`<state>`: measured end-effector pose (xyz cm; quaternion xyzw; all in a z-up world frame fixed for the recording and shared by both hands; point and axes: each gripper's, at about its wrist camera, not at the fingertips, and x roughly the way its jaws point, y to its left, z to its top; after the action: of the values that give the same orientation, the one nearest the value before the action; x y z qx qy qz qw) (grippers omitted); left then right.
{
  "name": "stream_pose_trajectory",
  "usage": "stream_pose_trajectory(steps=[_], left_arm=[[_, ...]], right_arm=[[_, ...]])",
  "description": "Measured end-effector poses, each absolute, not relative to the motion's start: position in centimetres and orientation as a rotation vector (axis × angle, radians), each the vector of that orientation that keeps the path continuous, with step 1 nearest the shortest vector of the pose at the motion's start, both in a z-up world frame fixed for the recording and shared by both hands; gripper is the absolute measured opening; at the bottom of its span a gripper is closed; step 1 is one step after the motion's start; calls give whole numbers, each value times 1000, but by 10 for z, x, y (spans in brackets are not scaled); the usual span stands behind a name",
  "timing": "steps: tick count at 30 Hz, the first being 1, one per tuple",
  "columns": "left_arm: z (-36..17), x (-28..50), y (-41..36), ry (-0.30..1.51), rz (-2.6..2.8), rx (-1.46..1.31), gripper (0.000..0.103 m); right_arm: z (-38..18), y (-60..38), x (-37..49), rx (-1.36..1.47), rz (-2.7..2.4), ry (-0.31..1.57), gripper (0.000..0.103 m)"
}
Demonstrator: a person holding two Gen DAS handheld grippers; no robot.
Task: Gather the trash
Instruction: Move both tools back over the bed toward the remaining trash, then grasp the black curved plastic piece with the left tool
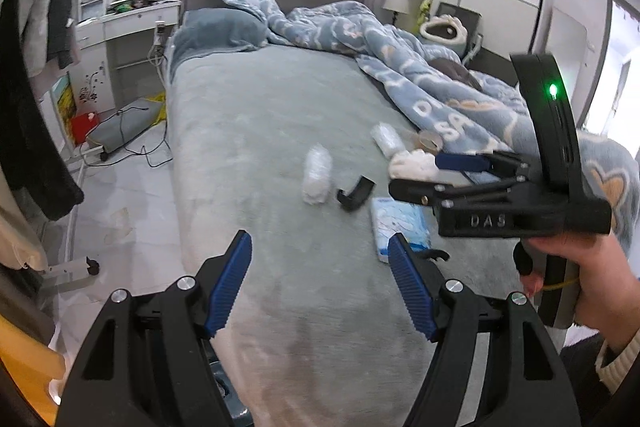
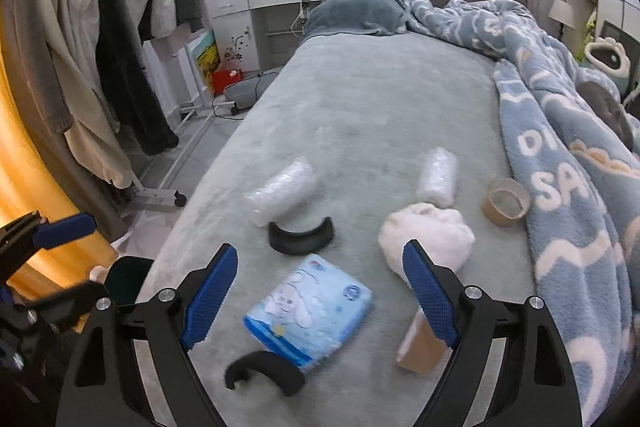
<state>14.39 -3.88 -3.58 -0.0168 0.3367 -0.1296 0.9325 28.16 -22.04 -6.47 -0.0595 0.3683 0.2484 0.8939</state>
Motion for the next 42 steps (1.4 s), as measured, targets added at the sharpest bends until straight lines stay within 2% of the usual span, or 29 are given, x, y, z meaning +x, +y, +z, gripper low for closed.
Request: stream_pose_trajectory(steps=[22, 40, 41, 42], left_arm=[[-74, 161, -105, 815, -366, 55, 71], [-98, 177, -126, 925, -382, 22, 35], [-98, 177, -126, 926, -380, 22, 33], [-99, 178, -127, 928, -378, 19, 32]], right_arm=[[-85, -278, 288, -69, 454, 813, 86], [-102, -299, 293, 4, 481, 870, 85], [-102, -300, 294, 10, 489, 869, 84], [-102, -301, 293, 9, 493, 869, 79]])
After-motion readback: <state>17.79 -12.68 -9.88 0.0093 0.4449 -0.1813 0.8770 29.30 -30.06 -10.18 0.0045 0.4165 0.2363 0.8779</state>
